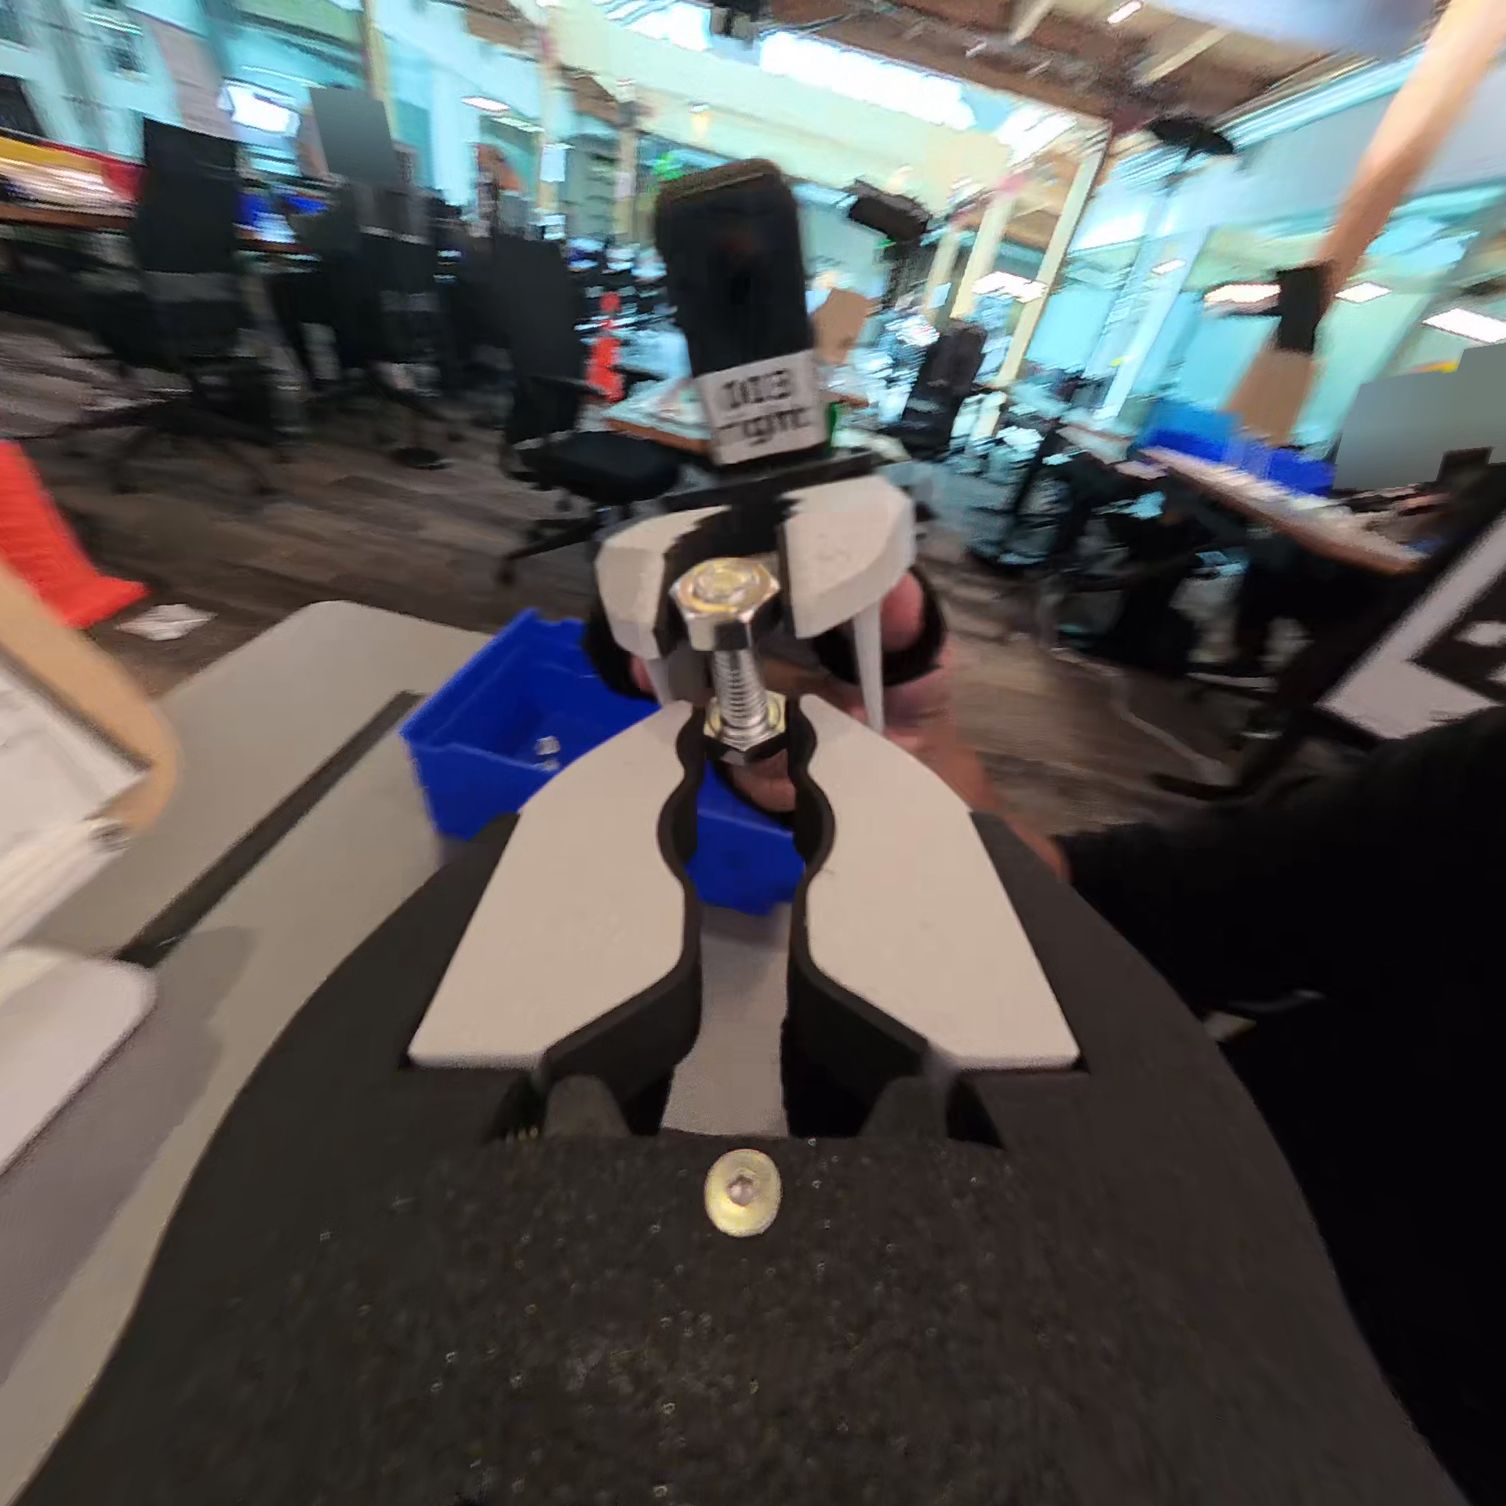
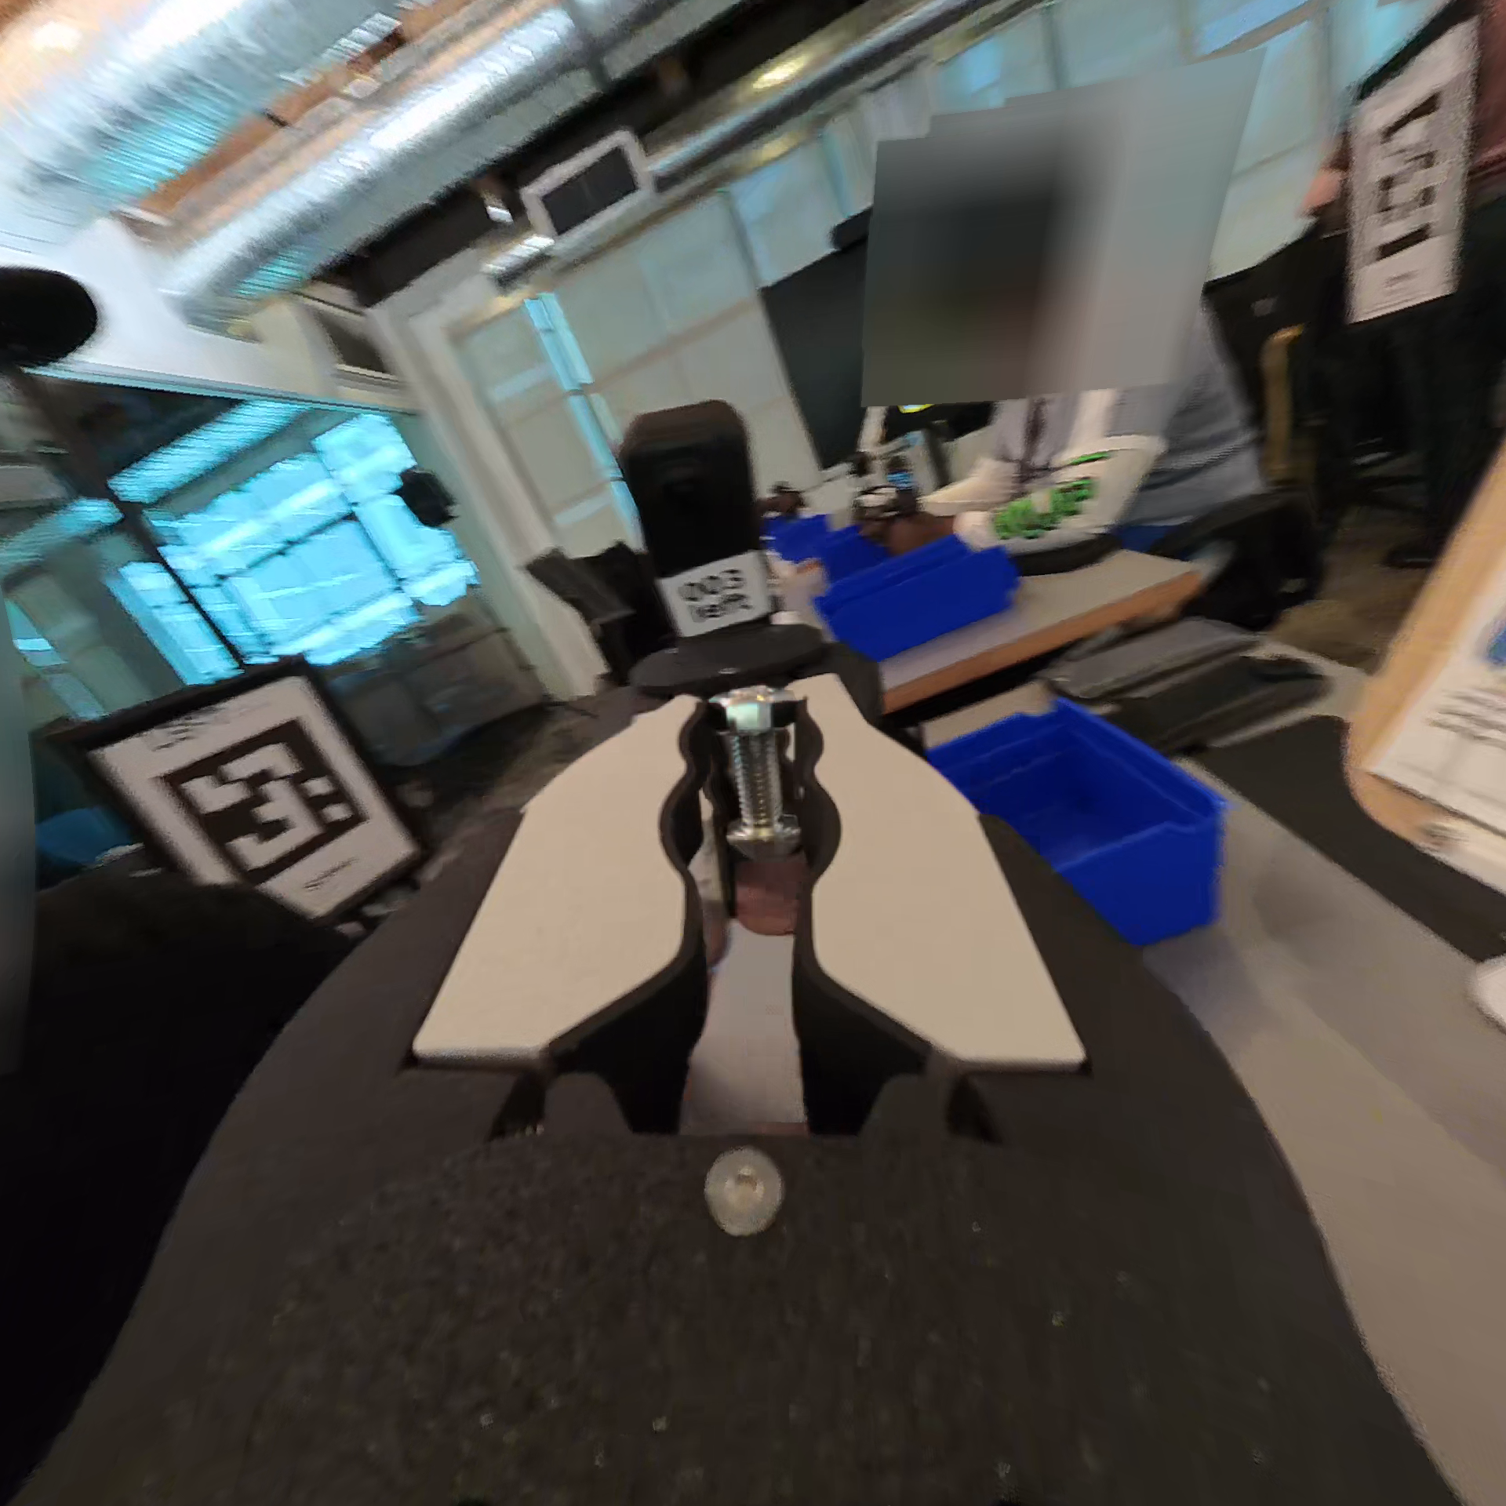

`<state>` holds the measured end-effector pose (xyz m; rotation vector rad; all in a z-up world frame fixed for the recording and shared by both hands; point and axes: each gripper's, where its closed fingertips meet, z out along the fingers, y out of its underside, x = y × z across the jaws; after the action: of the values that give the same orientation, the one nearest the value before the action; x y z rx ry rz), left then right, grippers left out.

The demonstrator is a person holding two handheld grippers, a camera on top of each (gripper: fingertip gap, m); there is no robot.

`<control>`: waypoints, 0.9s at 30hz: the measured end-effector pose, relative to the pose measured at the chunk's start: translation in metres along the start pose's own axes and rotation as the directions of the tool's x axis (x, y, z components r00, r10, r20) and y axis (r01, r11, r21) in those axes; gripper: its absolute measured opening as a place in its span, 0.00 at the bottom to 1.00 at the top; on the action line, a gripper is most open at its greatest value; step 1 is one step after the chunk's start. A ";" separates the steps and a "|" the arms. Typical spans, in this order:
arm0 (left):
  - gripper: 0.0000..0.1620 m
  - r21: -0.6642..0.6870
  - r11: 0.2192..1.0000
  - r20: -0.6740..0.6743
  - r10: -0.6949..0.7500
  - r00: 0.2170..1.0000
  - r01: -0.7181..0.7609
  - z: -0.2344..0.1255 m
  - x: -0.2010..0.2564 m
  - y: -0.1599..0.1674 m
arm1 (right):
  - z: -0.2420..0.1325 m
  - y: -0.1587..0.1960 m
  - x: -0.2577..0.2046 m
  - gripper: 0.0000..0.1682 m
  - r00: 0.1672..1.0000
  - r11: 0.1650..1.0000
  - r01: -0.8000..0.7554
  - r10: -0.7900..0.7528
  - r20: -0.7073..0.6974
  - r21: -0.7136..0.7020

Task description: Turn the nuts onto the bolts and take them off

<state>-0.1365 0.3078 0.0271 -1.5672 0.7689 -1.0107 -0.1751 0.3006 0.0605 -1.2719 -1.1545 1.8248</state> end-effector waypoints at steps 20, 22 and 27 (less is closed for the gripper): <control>0.11 0.016 1.000 -0.030 0.010 0.999 -0.009 -0.011 0.004 -0.005 | -0.005 -0.012 -0.016 0.27 0.968 0.972 0.233 -0.230 -0.097 0.022; 0.11 0.035 0.999 -0.120 -0.014 0.993 0.018 -0.014 0.016 -0.008 | -0.013 -0.016 -0.018 0.26 0.991 0.990 0.119 -0.123 0.056 0.078; 0.11 0.023 0.999 -0.190 -0.032 0.981 0.037 -0.012 0.026 -0.006 | -0.017 -0.008 -0.014 0.27 0.936 0.986 -0.157 0.132 0.326 0.053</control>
<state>-0.1359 0.2814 0.0392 -1.4800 0.8575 -1.2043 -0.1547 0.2974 0.0705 -1.0635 -1.1684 2.2275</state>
